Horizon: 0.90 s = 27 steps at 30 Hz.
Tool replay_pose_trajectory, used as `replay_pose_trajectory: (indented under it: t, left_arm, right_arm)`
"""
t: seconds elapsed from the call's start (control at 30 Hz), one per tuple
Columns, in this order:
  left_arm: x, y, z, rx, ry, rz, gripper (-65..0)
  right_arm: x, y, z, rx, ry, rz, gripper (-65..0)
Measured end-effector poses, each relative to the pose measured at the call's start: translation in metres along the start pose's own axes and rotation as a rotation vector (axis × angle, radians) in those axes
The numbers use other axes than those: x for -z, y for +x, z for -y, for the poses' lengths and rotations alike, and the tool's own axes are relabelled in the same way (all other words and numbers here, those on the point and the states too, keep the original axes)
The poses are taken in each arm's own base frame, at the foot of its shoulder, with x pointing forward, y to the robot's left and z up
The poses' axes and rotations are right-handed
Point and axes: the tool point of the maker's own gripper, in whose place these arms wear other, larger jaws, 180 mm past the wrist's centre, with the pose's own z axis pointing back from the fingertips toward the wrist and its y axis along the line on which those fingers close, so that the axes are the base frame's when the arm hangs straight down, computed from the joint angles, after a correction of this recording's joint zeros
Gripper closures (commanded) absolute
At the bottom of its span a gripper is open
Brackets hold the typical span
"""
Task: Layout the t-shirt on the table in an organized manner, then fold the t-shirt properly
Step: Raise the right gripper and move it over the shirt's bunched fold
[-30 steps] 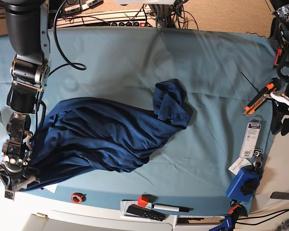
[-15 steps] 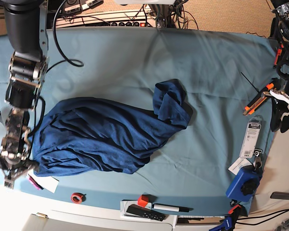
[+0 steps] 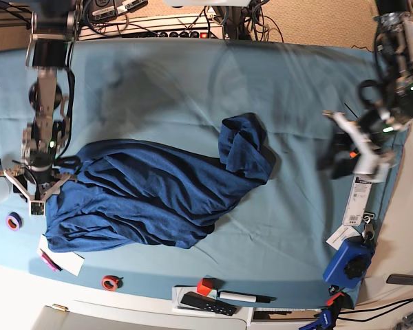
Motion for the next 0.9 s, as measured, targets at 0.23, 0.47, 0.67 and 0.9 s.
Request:
replay_pose_trajectory:
  t: [0.23, 0.47, 0.67, 0.9]
  left_arm:
    - [0.034, -0.004, 0.039, 0.094, -0.082, -0.056, -20.5]
    - [0.038, -0.002, 0.040, 0.095, -0.066, -0.041, -20.5]
    - [0.038, -0.002, 0.040, 0.095, -0.067, -0.040, -20.5]
    - [0.038, -0.002, 0.040, 0.095, -0.067, -0.038, -20.5]
  right_arm:
    - [-0.043, -0.026, -0.045, -0.131, 0.251, -0.102, -23.4]
    - [-0.089, -0.084, -0.115, -0.153, 0.648, -0.223, -23.5]
    - [-0.098, -0.073, -0.137, -0.112, 0.706, -0.157, -23.5]
    - [-0.108, -0.049, -0.170, -0.054, 0.744, -0.054, -23.5]
